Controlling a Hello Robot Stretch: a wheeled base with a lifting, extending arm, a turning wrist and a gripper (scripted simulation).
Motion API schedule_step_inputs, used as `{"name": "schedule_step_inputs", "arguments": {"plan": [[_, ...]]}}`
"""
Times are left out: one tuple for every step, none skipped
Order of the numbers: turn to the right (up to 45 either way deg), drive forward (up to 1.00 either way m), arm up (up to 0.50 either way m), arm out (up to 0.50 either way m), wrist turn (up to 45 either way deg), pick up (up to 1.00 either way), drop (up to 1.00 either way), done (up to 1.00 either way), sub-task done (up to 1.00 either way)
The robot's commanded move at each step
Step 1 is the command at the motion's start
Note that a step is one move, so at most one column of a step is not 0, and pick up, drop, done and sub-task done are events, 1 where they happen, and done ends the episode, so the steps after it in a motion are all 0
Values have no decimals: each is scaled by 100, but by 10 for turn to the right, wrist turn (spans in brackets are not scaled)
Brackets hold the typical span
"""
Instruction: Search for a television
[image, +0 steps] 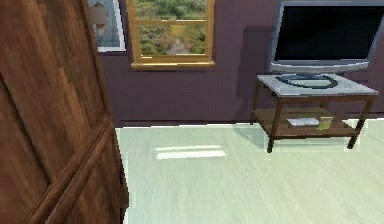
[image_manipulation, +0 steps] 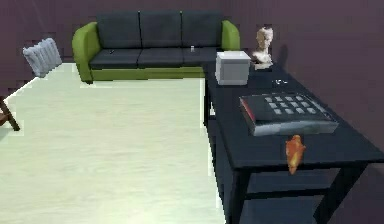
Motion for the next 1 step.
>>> {"name": "schedule_step_inputs", "arguments": {"plan": [[120,0,0,0,0,0,0,0,0]]}}
